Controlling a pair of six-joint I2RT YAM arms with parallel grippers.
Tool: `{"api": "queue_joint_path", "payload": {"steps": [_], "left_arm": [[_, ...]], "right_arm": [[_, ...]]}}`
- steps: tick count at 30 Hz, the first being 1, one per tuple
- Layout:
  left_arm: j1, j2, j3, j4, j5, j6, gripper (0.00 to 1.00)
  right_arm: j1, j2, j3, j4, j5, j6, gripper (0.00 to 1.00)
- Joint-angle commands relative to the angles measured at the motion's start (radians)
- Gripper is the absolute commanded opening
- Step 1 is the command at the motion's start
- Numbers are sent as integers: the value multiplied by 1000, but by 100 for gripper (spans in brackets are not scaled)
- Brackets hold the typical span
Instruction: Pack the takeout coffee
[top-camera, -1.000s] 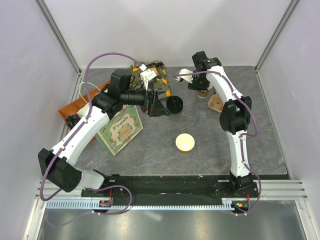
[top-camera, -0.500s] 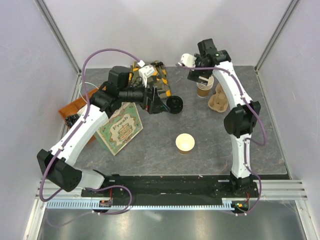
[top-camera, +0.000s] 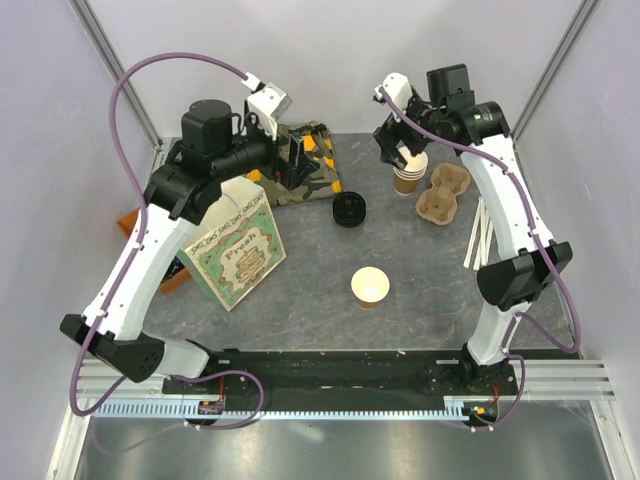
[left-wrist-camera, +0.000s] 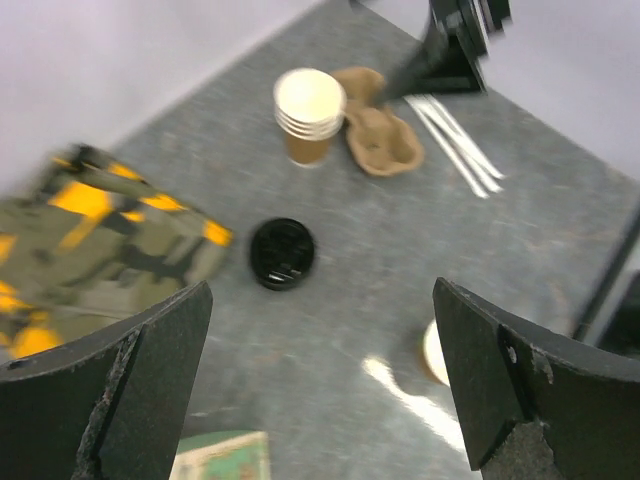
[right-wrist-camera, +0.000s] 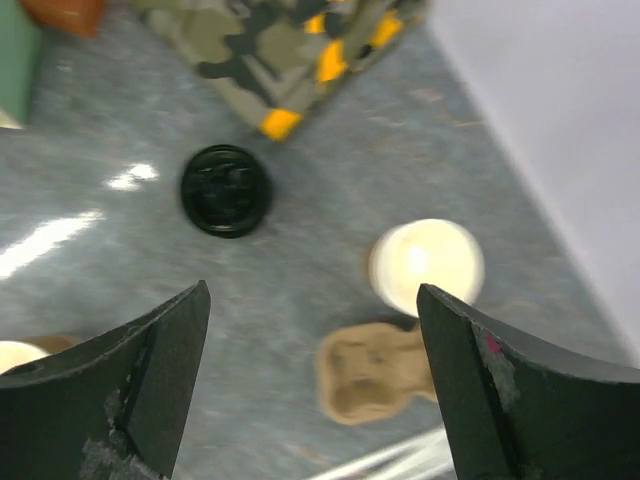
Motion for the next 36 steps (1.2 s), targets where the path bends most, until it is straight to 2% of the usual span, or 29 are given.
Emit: {"api": "queue_joint_path", "payload": {"steps": [1,6,10,16,20,26,36], "left_arm": [[3,-58,100,-16,-90,192,100],[2,-79,127,-62,-60,207,99],[0,-107,59,-77,-10,215,98],[-10,-93,-1,-91,101,175,95],[-20,-73,-19,-91,156,154,95],[-29,-34,-2,-91,200,112,93],[-33,-15,7,-79,219,78,93]], "right_arm": [[15,13,-119,51,-146,193,85],[78,56,-140,65,-105,255,71],[115,106,-122,88,21,270,63],[132,214,-96,92,78,302,50],[141,261,-114,111,161,256,50],[142,283,-175,178,174,253,52],[142,381,-122,184,190,256,50]]}}
